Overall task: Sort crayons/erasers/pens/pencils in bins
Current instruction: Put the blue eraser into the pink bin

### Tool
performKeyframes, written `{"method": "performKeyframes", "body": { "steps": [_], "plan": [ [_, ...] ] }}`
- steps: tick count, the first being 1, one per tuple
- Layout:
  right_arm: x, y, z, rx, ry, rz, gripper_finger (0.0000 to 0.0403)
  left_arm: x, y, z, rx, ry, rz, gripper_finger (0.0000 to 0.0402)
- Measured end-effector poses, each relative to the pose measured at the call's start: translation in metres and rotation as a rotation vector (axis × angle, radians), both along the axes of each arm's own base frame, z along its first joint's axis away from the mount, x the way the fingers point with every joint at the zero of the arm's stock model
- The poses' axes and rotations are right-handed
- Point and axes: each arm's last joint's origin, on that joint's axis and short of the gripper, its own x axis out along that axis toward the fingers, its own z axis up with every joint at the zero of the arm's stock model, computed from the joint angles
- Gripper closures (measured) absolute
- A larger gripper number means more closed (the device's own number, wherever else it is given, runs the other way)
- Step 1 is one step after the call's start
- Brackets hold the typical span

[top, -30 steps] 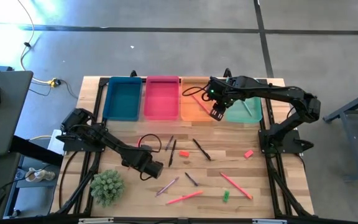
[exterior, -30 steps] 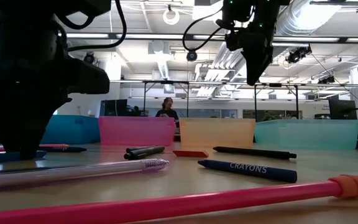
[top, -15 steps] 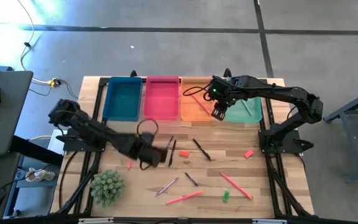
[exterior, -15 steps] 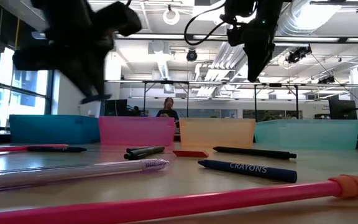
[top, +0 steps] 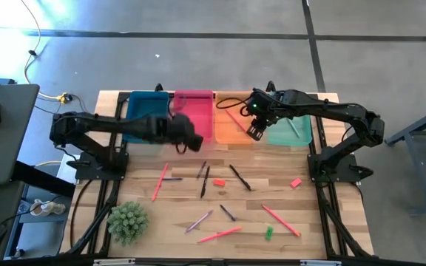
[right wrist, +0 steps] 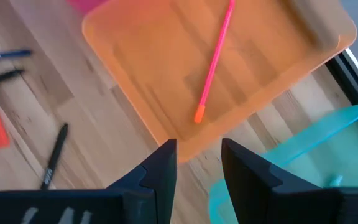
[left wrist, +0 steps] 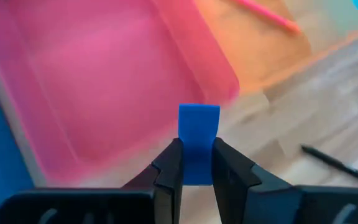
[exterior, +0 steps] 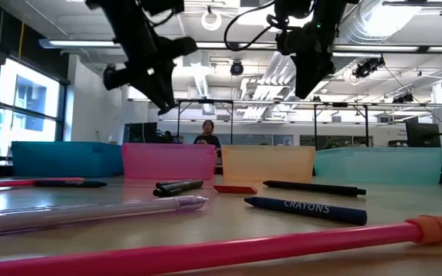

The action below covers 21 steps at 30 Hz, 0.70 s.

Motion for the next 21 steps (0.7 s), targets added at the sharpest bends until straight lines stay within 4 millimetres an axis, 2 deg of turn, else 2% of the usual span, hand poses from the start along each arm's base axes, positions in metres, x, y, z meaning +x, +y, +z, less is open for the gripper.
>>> {"method": "performKeyframes", "body": {
  "steps": [6, 11, 16, 21],
  "plan": [
    [0.003, -0.001, 0.001, 0.033, -0.065, -0.116, 0.0286, -0.014, 0.062, -0.001, -0.01, -0.03, -0.087, 0.0348],
    [0.003, -0.001, 0.001, 0.073, -0.096, -0.226, 0.0286, -0.033, 0.099, -0.007, -0.006, 0.002, -0.096, 0.0348],
    [0.004, -0.002, 0.0, 0.089, -0.114, -0.347, 0.0286, -0.041, 0.119, -0.02, -0.037, 0.033, -0.137, 0.0348],
    [0.006, 0.004, 0.0, 0.08, -0.131, -0.421, 0.0286, -0.037, 0.123, -0.034, -0.05, 0.076, -0.199, 0.0348]
  ]
}}
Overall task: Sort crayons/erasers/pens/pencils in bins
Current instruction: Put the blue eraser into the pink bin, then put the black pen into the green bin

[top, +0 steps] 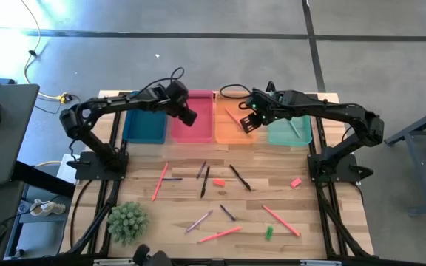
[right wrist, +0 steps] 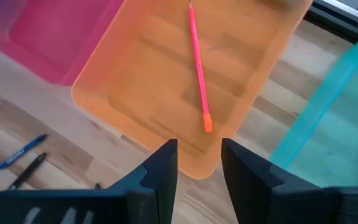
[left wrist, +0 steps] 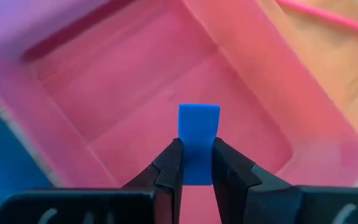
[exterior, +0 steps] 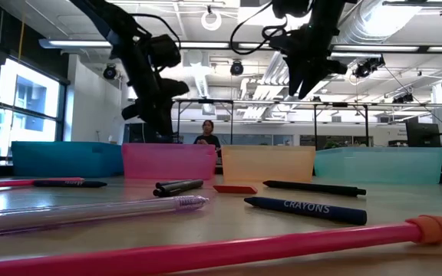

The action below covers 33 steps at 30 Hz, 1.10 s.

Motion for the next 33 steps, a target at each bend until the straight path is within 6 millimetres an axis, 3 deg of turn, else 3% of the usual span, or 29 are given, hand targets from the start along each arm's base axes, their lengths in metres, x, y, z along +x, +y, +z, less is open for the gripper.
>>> {"method": "performKeyframes", "body": {
  "steps": [9, 15, 23, 33],
  "plan": [
    [0.009, 0.022, -0.001, -0.017, -0.02, -0.018, 0.0286, 0.011, 0.003, -0.024, -0.007, 0.069, -0.083, 0.0346],
    [0.024, 0.036, -0.016, -0.008, 0.018, 0.042, 0.0286, 0.013, 0.006, -0.038, -0.023, 0.111, -0.123, 0.0328],
    [0.043, 0.058, -0.042, 0.07, 0.086, 0.115, 0.0286, 0.014, 0.007, -0.039, -0.017, 0.113, -0.136, 0.0304],
    [0.045, 0.08, -0.044, 0.134, 0.087, 0.131, 0.0286, 0.014, 0.007, -0.039, 0.005, 0.128, -0.203, 0.0255]
  ]
}}
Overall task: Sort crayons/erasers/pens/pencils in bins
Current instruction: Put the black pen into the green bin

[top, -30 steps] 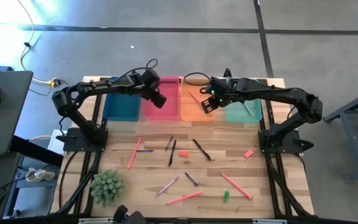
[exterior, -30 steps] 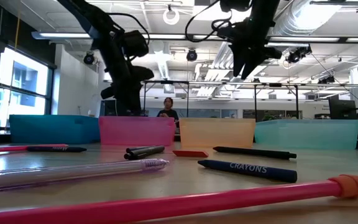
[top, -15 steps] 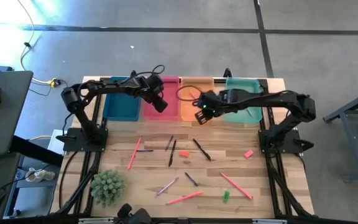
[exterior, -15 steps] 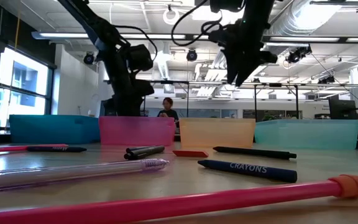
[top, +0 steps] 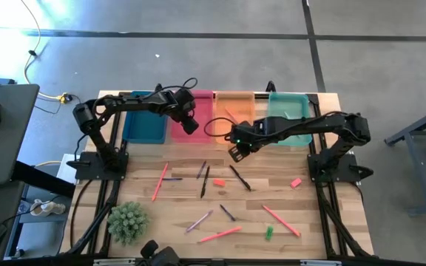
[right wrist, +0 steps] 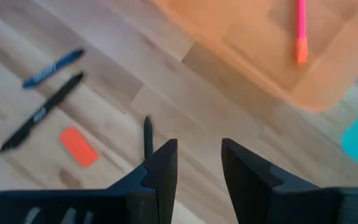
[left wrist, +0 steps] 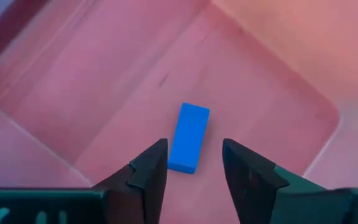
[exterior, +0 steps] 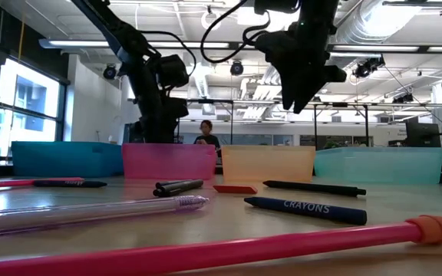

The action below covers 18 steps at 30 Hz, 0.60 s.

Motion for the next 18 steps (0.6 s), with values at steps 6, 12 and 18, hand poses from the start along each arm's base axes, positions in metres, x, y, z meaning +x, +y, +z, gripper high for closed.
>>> {"method": "performKeyframes", "body": {
  "steps": [6, 12, 18],
  "plan": [
    [-0.003, 0.017, -0.001, 0.047, 0.037, 0.061, 0.0286, 0.004, 0.003, 0.013, 0.004, 0.014, -0.028, 0.0244],
    [-0.002, 0.032, -0.001, 0.133, 0.024, 0.057, 0.0286, 0.011, 0.009, 0.039, 0.04, 0.023, -0.1, 0.0245],
    [-0.001, 0.043, -0.001, 0.176, 0.009, 0.063, 0.0276, 0.008, 0.018, 0.06, 0.064, 0.059, -0.175, 0.0245]
  ]
}}
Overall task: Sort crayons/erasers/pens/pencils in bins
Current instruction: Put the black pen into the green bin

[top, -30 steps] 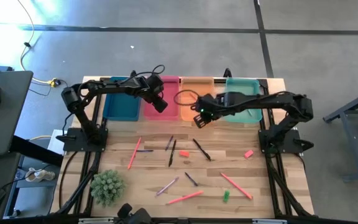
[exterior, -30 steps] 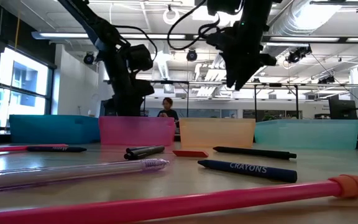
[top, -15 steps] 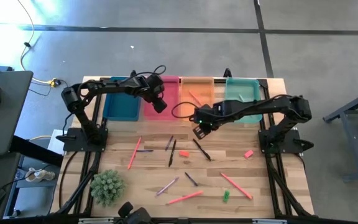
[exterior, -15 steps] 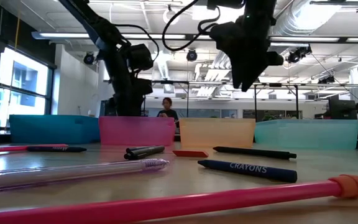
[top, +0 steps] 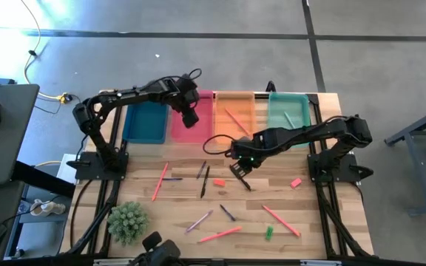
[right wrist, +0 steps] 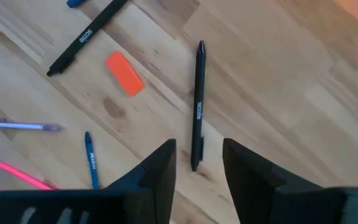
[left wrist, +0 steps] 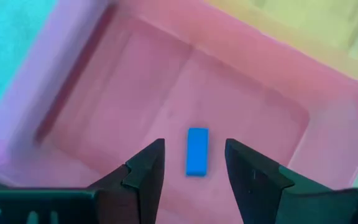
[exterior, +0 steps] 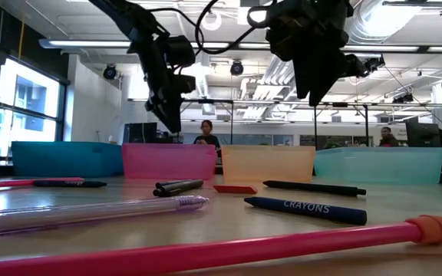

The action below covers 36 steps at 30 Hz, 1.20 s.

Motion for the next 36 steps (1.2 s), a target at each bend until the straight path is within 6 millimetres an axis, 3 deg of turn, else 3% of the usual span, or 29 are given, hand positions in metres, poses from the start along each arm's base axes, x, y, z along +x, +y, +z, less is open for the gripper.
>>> {"method": "performKeyframes", "body": {
  "steps": [7, 16, 36],
  "plan": [
    [0.002, 0.01, -0.008, -0.013, 0.031, -0.096, 0.0233, -0.011, 0.016, 0.028, 0.024, -0.019, 0.048, 0.0245],
    [0.018, 0.029, -0.047, 0.014, 0.142, -0.054, 0.0226, -0.021, 0.033, 0.057, 0.077, -0.07, 0.102, 0.0245],
    [0.032, 0.036, -0.1, 0.067, 0.29, -0.012, 0.0226, -0.02, 0.033, 0.059, 0.081, -0.074, 0.099, 0.0245]
  ]
}}
